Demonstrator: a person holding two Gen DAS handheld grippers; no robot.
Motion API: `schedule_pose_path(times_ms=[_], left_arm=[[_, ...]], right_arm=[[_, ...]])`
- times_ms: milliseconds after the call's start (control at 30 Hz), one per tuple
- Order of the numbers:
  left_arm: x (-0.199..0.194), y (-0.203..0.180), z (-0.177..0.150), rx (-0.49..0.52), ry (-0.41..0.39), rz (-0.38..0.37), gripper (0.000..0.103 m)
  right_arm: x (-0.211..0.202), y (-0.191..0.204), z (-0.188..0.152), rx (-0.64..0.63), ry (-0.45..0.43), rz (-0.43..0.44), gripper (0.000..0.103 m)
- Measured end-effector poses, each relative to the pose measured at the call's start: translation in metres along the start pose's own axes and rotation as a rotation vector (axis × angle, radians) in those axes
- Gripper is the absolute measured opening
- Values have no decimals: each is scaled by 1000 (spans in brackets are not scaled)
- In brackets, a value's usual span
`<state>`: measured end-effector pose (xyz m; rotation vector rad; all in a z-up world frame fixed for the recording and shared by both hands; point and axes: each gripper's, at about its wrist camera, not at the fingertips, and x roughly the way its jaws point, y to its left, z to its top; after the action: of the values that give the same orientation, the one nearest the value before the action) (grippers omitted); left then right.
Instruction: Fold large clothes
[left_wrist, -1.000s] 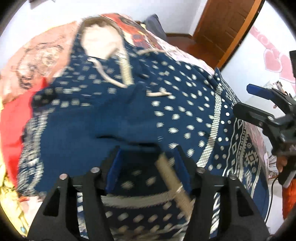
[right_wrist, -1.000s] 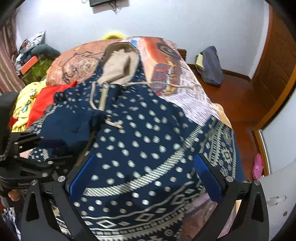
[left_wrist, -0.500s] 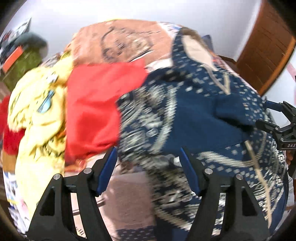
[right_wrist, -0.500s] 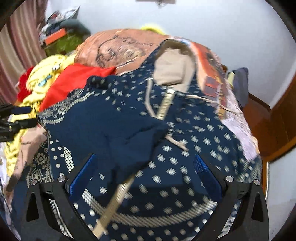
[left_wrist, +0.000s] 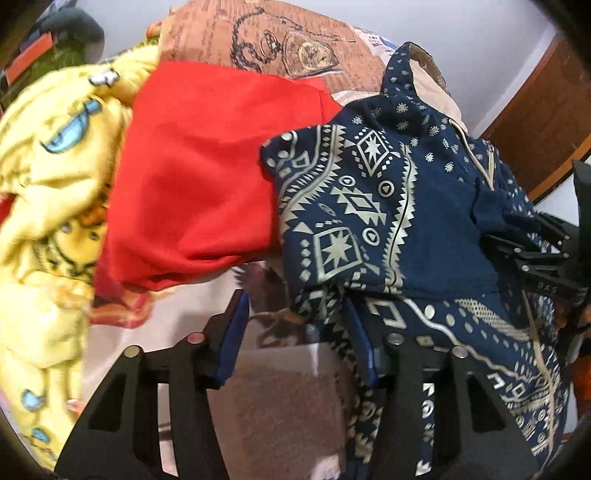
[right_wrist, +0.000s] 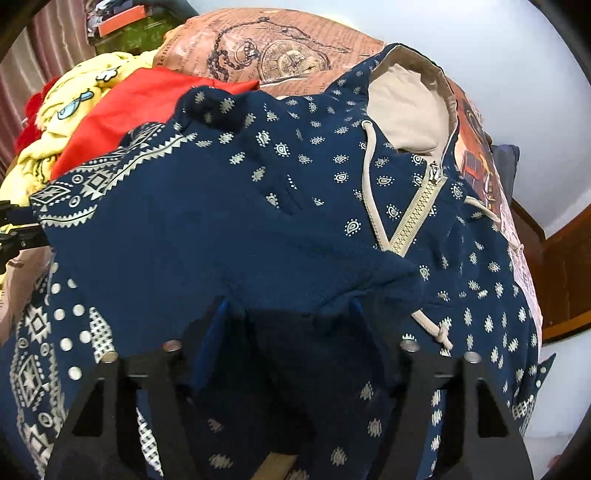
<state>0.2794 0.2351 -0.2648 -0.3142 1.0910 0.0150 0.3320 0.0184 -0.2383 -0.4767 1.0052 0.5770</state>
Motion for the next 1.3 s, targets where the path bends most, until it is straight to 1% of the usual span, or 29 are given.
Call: schedule_pose_path(times_ms=[33, 67, 100, 133, 167, 200, 233, 300, 367, 467, 600, 667, 767, 800, 867, 1000, 1067, 1167, 1300], left_arm=[[3, -1, 0, -5, 3, -8, 42], [6, -2, 1, -9, 4, -15, 36], [8, -4, 2, -9, 2, -28, 27], [8, -6, 2, -9, 0, -36, 23], [8, -9, 3, -6, -6, -39, 19], [8, -11, 3, 1, -17, -36, 14], [8, -13, 3, 7, -21, -35, 12], [6, -16, 2, 20, -23, -15, 11], [3, -18, 1, 29, -28, 0, 11], [1, -19, 1, 38, -20, 15, 11], [6, -17, 1, 23, 13, 30, 11], [9, -18, 2, 16, 17, 42, 11], [12, -21, 3, -2, 18, 66, 11], [13, -22, 2, -8, 15, 75, 11], [14, -23, 2, -8, 9, 88, 11], [17, -26, 2, -14, 10, 117, 11], [17, -25, 3, -25, 9, 120, 12], [17, -22, 3, -36, 3, 138, 21], [16, -15, 3, -70, 3, 126, 26]], right_arm=[[0, -1, 0, 2, -3, 1, 56], [-2, -2, 0, 7, -11, -1, 47], [-5, -4, 1, 14, -18, -15, 40], [-5, -6, 2, 19, -19, -30, 22], [-8, -11, 3, 32, -23, -21, 18], [-10, -14, 4, 49, -29, 7, 17], [-13, -17, 4, 65, -35, 18, 12], [-21, -23, 5, 85, -57, 25, 12], [-38, -31, 7, 108, -102, 21, 11], [-72, -46, 14, 146, -183, 36, 11], [-118, -71, 19, 193, -302, 63, 11], [-134, -84, 18, 223, -340, 73, 11], [-140, -102, 10, 267, -368, 55, 11], [-139, -108, 5, 285, -367, 56, 11], [-128, -125, -8, 338, -331, 87, 11], [-90, -144, -40, 414, -215, 101, 11], [-74, -153, -57, 454, -168, 117, 11], [-56, -162, -79, 510, -120, 126, 11], [-48, -172, -106, 546, -72, 107, 11]])
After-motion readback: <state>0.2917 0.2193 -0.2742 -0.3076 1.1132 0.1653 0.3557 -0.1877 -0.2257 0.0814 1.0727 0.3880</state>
